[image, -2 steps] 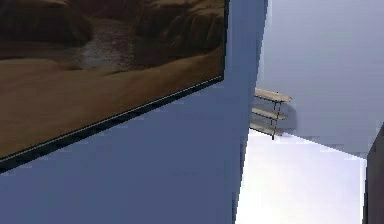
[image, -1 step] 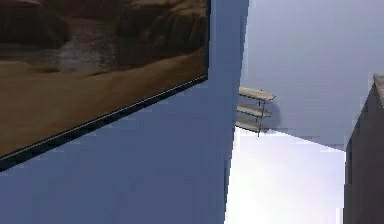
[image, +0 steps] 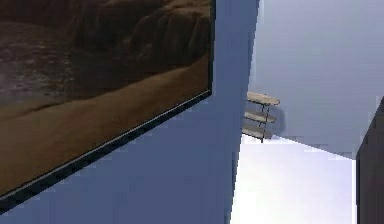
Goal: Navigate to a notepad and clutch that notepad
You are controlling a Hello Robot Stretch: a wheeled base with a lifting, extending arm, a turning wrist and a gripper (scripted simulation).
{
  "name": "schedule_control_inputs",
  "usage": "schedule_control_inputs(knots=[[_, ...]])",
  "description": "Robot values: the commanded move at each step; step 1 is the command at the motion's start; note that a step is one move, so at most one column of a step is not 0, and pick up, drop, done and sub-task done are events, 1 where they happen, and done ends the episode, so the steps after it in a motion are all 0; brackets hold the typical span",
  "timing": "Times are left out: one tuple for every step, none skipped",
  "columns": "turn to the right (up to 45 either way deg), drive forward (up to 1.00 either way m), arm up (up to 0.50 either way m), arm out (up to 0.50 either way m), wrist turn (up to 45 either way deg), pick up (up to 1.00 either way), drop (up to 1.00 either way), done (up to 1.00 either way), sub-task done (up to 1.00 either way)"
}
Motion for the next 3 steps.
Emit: schedule_control_inputs(knots=[[33.0,0.0,0.0,0.0,0.0,0.0,0.0,0.0,0.0],[0.0,0.9,0.0,0.0,0.0,0.0,0.0,0.0,0.0],[9.0,0.0,0.0,0.0,0.0,0.0,0.0,0.0,0.0]])
